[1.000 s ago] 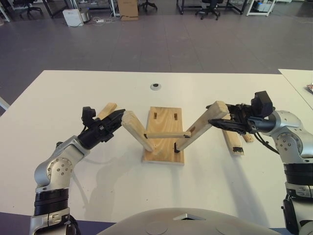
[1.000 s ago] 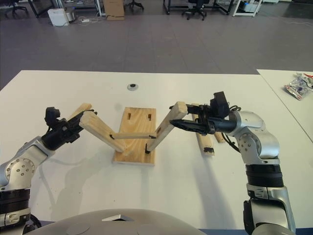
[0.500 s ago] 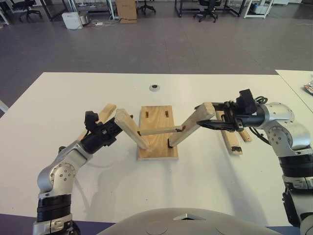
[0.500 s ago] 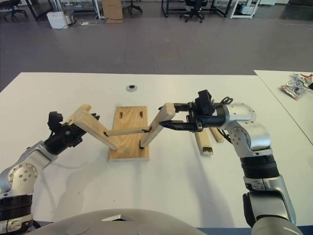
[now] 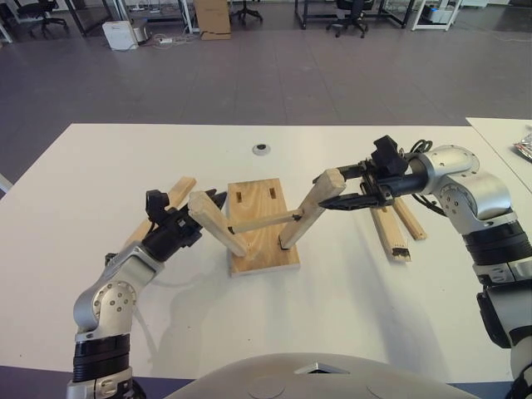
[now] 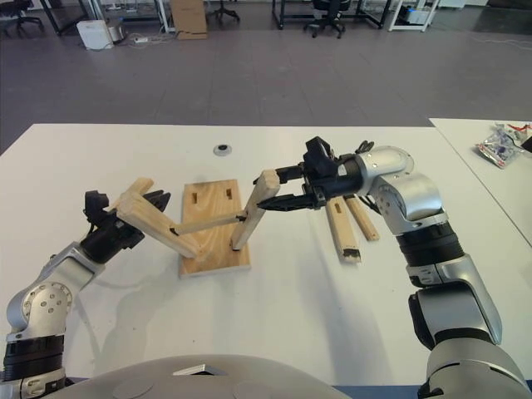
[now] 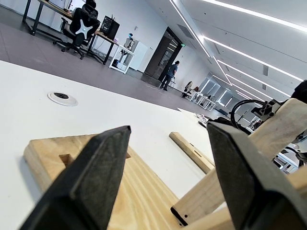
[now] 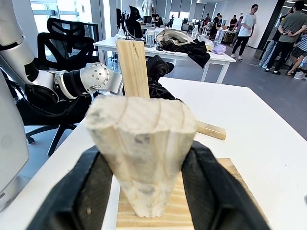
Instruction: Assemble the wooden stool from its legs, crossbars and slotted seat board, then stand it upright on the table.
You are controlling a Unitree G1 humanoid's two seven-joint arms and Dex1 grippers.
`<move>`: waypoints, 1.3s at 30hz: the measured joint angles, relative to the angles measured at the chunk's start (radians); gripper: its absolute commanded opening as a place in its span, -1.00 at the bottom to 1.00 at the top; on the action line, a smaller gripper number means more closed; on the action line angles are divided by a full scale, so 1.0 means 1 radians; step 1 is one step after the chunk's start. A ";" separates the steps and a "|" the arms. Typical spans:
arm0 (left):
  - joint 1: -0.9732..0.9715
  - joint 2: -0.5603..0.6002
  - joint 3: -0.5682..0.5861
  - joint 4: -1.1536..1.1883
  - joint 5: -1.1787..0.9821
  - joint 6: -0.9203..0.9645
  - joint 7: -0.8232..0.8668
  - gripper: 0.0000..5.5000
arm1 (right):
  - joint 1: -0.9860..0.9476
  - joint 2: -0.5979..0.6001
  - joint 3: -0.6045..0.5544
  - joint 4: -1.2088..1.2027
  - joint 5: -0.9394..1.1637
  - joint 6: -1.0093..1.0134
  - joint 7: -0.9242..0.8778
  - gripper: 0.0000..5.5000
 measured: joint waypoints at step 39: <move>0.055 -0.163 -0.154 0.018 0.262 -0.233 0.132 0.07 | 0.324 0.183 -0.234 -0.242 -0.068 0.366 -0.697 0.33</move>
